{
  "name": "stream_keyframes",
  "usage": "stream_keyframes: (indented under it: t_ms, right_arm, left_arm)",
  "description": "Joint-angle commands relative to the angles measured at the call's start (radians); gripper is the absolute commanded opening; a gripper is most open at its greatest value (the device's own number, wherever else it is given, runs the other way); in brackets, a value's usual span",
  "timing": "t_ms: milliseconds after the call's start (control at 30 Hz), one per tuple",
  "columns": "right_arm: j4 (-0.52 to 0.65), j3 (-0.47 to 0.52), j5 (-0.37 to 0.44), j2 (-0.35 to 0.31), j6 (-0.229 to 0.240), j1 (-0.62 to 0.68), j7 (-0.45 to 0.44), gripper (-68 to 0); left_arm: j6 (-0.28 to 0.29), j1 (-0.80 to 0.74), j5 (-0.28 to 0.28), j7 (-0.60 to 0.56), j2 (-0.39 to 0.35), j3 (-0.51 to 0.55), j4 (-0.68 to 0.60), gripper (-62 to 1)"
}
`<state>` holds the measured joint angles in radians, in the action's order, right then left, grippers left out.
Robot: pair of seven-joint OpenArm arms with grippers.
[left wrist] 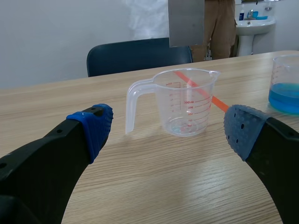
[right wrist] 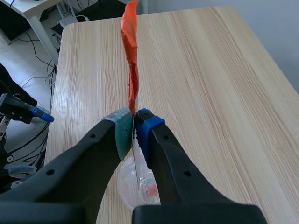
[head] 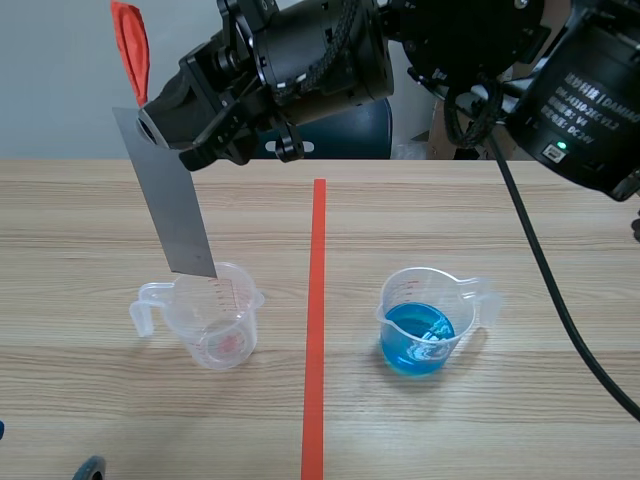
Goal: Do the redox reaction experiment. move the plate over the left beaker
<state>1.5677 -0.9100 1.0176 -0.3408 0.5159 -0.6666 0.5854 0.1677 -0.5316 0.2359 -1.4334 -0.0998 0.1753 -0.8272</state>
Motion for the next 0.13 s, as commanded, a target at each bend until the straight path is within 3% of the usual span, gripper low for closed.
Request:
stream_keyframes:
  t_ms: [0, 100]
  right_arm:
    - [0.005, 0.014, 0.007, 0.000, 0.000, -0.021, -0.015, -67.1]
    - [0.005, 0.014, 0.007, 0.000, 0.000, -0.021, -0.015, -67.1]
  left_arm:
    - [0.003, 0.003, -0.006, -0.015, -0.001, -0.001, -0.022, -10.1]
    - [0.003, 0.003, -0.006, -0.014, -0.001, -0.001, -0.022, -10.1]
